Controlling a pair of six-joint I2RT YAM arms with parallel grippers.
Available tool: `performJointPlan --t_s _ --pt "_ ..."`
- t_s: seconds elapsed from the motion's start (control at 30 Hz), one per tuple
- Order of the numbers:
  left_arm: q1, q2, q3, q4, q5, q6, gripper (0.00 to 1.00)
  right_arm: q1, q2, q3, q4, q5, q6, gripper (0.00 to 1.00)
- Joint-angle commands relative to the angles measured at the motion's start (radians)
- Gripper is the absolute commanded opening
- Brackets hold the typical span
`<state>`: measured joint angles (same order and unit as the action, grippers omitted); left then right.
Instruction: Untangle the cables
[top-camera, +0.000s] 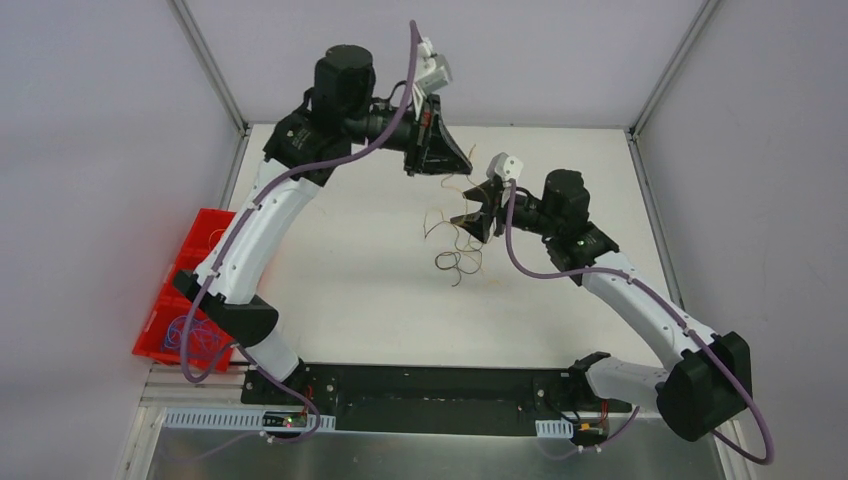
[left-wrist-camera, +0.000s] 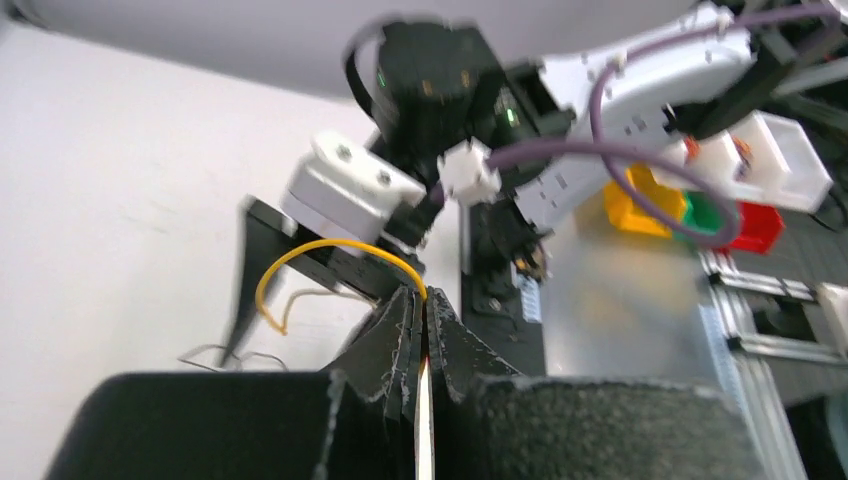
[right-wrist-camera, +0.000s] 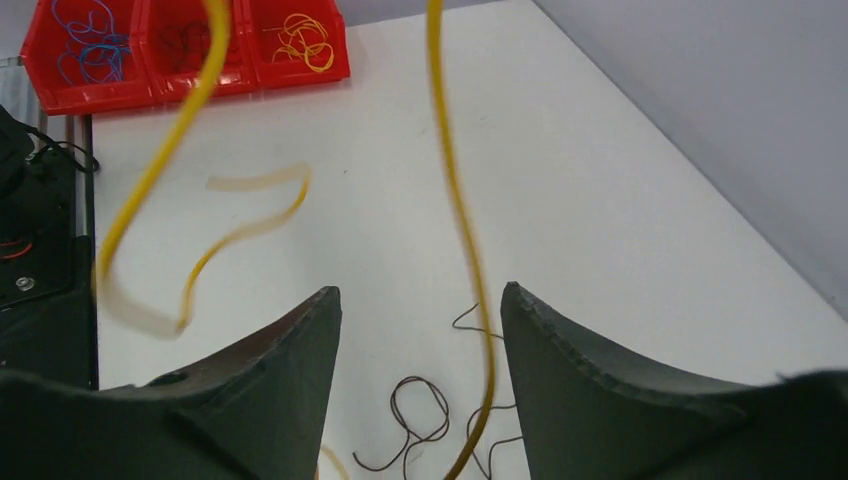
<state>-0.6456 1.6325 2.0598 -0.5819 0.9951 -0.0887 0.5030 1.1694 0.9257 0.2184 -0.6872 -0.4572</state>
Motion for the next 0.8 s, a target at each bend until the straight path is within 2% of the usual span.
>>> performJointPlan --t_s 0.0,0.07,0.1,0.17,0.2,0.27,0.5,0.77 --pt "0.085 0.004 0.18 0.027 -0.036 -0.009 0.0 -0.005 -0.005 -0.082 0.047 0.048 -0.059 0.56" --pt "0.13 0.004 0.247 0.025 -0.089 0.009 0.0 -0.005 -0.019 -0.138 0.035 0.03 -0.072 0.54" --pt "0.149 -0.004 0.257 0.026 -0.125 0.023 0.0 -0.005 -0.028 -0.161 0.02 0.017 -0.077 0.56" --pt "0.18 -0.039 0.234 0.024 -0.215 0.062 0.0 -0.003 -0.046 -0.189 -0.015 0.009 -0.074 0.71" --pt "0.197 -0.06 0.207 0.025 -0.244 0.077 0.0 -0.003 -0.056 -0.195 -0.041 0.015 -0.066 0.84" --pt "0.231 -0.116 0.131 0.024 -0.298 0.114 0.0 -0.003 -0.081 -0.186 -0.075 0.039 -0.031 0.98" --pt "0.43 -0.309 -0.13 0.013 -0.492 0.136 0.0 -0.003 -0.145 -0.046 -0.291 0.041 0.037 0.99" --pt "0.733 -0.443 -0.272 -0.103 -0.544 0.169 0.0 -0.005 -0.174 -0.013 -0.428 0.067 -0.011 0.99"
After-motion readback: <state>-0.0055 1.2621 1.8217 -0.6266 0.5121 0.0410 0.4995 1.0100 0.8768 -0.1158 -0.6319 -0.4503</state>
